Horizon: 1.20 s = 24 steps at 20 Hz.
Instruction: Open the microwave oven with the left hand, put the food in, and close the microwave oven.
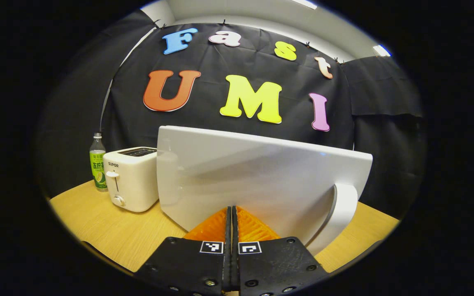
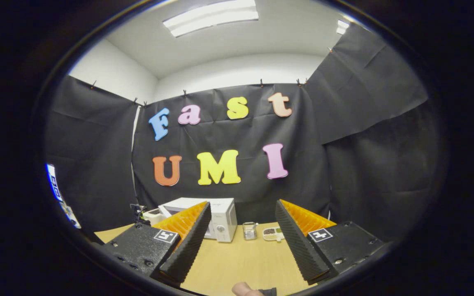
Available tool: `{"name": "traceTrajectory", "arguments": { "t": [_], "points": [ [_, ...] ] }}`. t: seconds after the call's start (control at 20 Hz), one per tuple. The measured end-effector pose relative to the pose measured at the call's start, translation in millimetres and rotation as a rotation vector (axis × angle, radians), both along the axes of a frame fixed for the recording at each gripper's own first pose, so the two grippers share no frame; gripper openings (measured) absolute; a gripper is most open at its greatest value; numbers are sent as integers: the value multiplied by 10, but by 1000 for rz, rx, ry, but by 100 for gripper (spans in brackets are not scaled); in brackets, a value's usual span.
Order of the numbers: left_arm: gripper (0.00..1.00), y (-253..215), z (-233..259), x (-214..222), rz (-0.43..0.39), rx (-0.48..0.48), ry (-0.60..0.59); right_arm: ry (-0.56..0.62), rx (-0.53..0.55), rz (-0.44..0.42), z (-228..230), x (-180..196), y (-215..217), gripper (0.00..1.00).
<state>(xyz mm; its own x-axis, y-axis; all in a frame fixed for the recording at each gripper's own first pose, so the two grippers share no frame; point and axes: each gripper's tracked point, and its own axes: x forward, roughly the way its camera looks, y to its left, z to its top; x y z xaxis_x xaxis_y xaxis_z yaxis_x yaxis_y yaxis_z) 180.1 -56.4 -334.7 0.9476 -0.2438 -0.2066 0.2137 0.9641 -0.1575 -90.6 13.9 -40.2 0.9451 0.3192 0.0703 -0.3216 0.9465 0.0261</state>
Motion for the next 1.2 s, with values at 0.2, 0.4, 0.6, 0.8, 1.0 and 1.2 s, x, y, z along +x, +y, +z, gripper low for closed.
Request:
{"name": "traceTrajectory", "arguments": {
  "t": [0.2, 0.4, 0.6, 0.8, 1.0, 1.2],
  "points": [
    [0, -287, 20, 70, -43, 26, -16, 15, 9, 27, -78, 183, 88, 100],
    [0, -655, 85, 198, -88, 23, -36, 47, 2, 35, -239, 389, 98, 100],
    [0, -877, 24, 413, -103, 50, -30, 84, -11, 41, -426, 599, 96, 90],
    [0, -989, -65, 663, -86, 25, -3, 128, -49, 31, -694, 830, 119, 90],
    [0, -1117, -105, 886, -65, 21, 3, 174, -23, 36, -922, 1094, 106, 100],
    [0, -1248, -144, 1092, -31, 53, -12, 188, -18, 2, -1056, 1333, 4, 100]
  ]
}}
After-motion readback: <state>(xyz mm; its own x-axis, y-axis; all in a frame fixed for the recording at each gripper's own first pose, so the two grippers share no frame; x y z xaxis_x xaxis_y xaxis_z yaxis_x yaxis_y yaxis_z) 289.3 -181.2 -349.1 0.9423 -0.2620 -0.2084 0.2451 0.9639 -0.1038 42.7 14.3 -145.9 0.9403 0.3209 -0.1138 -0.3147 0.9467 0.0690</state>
